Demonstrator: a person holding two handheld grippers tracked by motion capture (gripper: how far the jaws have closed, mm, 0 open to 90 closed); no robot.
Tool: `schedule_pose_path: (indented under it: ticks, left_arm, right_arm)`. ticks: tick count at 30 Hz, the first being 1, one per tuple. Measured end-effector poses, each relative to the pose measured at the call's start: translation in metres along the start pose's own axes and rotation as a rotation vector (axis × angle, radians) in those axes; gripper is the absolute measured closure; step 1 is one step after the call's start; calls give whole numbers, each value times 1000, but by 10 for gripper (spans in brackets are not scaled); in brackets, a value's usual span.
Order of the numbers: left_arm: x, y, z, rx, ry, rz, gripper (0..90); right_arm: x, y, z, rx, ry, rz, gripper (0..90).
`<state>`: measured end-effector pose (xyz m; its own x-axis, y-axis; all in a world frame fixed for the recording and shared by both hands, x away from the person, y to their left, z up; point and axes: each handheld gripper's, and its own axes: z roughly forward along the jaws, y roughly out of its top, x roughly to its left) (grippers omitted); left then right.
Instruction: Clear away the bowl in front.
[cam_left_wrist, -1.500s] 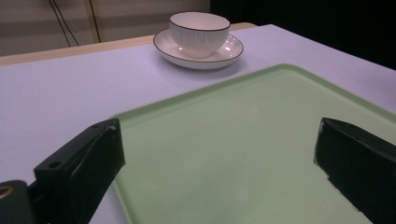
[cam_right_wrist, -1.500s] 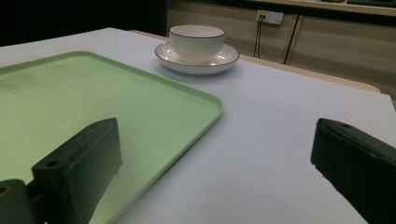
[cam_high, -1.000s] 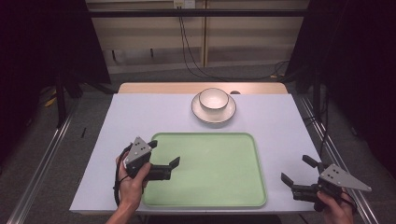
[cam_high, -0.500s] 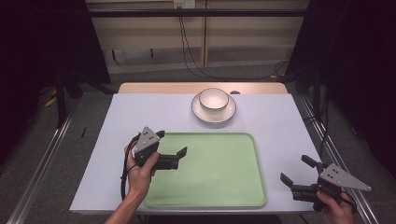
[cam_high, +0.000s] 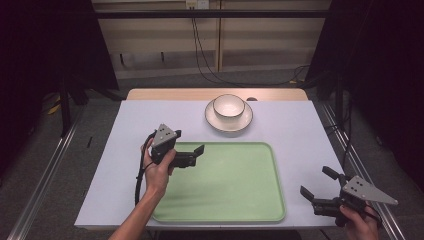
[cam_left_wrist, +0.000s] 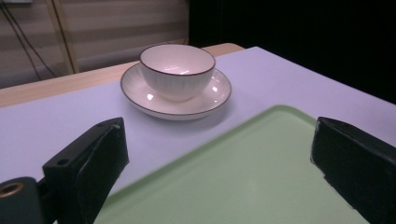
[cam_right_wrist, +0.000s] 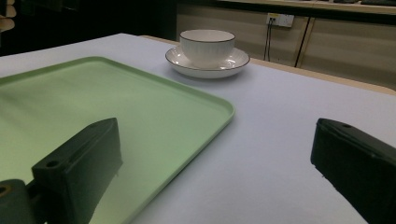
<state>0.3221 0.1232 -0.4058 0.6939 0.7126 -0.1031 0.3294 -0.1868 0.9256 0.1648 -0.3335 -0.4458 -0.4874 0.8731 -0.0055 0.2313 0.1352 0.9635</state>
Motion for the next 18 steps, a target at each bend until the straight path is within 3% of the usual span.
schedule_pose_path:
  ticks: [4, 8, 9, 18]
  left_arm:
    - [5, 1, 9, 8, 2, -7, 44]
    - [6, 3, 18, 36, -22, 42, 42]
    - [7, 3, 20, 39, -35, 32, 42]
    - [15, 6, 35, 57, 5, 18, 50]
  right_arm:
    - [0, 0, 0, 2, 5, 10, 14]
    - [-1, -1, 0, 5, 0, 9, 16]
    - [-1, -1, 0, 5, 1, 9, 16]
    - [-1, -1, 0, 2, 9, 3, 16]
